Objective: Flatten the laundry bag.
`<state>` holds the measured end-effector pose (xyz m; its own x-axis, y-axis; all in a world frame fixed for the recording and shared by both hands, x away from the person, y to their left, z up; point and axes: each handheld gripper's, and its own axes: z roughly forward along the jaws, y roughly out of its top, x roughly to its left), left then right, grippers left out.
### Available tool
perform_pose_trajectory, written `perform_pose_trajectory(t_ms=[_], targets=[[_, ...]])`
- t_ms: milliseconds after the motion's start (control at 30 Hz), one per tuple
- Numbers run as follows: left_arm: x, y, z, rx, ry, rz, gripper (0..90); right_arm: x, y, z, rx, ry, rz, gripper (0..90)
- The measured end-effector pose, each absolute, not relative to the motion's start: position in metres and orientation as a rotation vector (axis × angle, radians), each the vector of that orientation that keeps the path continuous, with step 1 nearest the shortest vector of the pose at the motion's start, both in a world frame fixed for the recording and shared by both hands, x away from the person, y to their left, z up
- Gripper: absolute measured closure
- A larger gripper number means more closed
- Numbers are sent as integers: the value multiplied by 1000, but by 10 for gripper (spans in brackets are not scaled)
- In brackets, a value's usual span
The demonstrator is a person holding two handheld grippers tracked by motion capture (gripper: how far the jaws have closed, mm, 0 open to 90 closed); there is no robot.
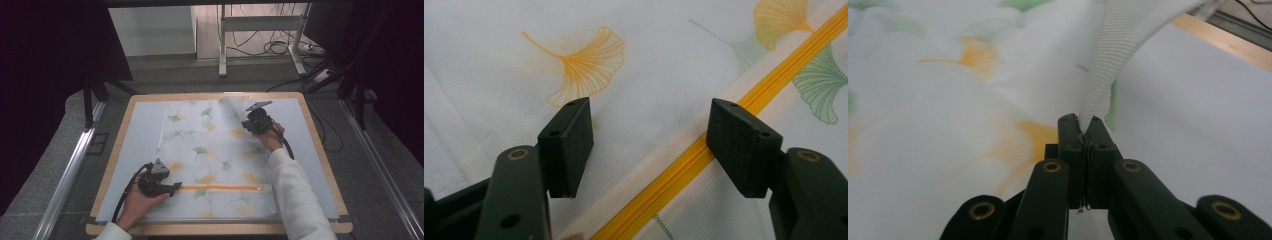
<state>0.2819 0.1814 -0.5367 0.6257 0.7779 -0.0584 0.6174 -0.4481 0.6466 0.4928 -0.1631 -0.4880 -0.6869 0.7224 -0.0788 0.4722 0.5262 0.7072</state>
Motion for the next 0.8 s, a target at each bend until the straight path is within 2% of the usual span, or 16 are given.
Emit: perform_pose_trajectory(t_ms=[200, 433, 467, 500, 533, 567, 800], targets=[[282, 181, -537, 2204, 1094, 325, 346, 476, -140, -495, 888, 2465, 897, 876], [282, 182, -537, 2202, 1096, 321, 340, 491, -165, -494, 1015, 2307, 834, 871], [282, 182, -537, 2203, 1096, 323, 337, 502, -186, -496, 1156, 2156, 766, 689], [282, 182, -537, 2204, 1095, 325, 336, 506, -193, -497, 1195, 2116, 753, 604], [282, 182, -537, 2206, 1094, 331, 335, 508, -202, -498, 1246, 2080, 748, 567], [282, 182, -537, 2206, 1094, 331, 334, 510, -211, -498, 1298, 2055, 767, 537], [282, 181, -537, 2206, 1089, 365, 333, 491, -231, -482, 1340, 2106, 909, 498]])
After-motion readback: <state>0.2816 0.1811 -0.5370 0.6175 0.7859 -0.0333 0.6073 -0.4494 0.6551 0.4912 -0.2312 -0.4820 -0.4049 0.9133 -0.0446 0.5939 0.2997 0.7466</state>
